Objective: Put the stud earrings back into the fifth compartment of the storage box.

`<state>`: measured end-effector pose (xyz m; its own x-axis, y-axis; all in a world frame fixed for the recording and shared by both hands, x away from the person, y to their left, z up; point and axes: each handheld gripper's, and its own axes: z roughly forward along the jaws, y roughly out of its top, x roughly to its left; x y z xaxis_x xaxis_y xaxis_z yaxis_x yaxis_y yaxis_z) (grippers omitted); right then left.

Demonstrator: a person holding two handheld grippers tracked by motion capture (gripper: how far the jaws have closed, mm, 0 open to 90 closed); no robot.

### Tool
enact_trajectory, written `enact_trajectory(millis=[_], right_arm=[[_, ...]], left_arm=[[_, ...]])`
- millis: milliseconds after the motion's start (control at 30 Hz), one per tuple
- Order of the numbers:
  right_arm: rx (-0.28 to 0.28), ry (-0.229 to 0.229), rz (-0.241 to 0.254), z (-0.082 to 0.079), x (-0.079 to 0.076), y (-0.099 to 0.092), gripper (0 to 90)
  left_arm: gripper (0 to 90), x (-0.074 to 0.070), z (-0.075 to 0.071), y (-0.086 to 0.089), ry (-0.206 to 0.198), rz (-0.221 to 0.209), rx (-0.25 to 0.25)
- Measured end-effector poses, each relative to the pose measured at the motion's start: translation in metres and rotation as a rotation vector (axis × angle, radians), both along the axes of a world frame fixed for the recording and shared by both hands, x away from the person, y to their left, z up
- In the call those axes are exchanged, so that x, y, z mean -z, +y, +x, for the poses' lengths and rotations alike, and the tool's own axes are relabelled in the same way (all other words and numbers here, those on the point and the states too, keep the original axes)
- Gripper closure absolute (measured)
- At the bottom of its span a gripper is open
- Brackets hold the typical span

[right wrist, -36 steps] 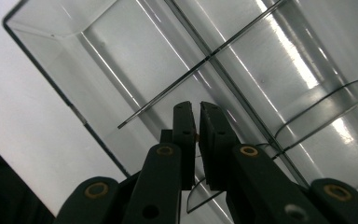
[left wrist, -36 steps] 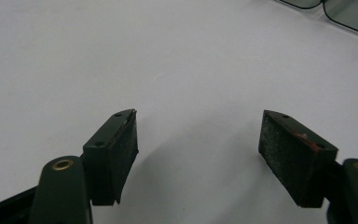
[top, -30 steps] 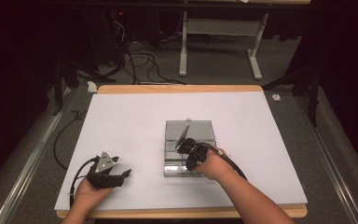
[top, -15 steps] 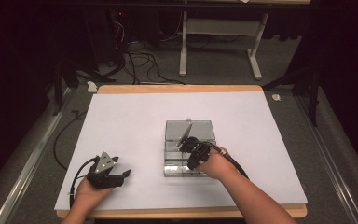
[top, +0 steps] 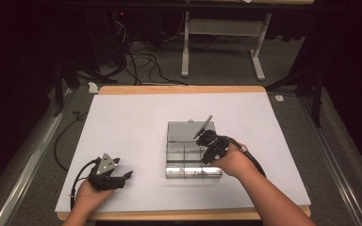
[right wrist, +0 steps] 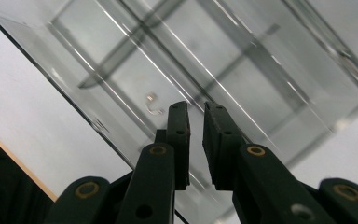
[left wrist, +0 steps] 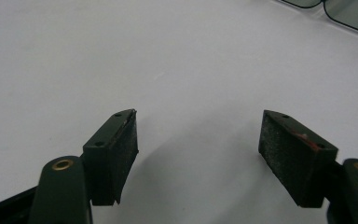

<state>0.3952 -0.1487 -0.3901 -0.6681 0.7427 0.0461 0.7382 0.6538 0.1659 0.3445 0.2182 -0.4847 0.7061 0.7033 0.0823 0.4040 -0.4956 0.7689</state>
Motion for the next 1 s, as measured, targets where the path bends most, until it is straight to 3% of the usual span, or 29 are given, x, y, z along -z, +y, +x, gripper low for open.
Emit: enact_trajectory(millis=[467, 1000], right_arm=[[0.108, -0.017, -0.022, 0.000, -0.006, -0.053, 82.3], [0.208, 0.011, -0.049, 0.013, 0.022, -0.088, 82.7]], left_arm=[[28.9, 0.000, 0.000, 0.000, 0.000, 0.001, 0.001], [28.7, 0.000, 0.000, 0.000, 0.002, 0.000, 0.003]])
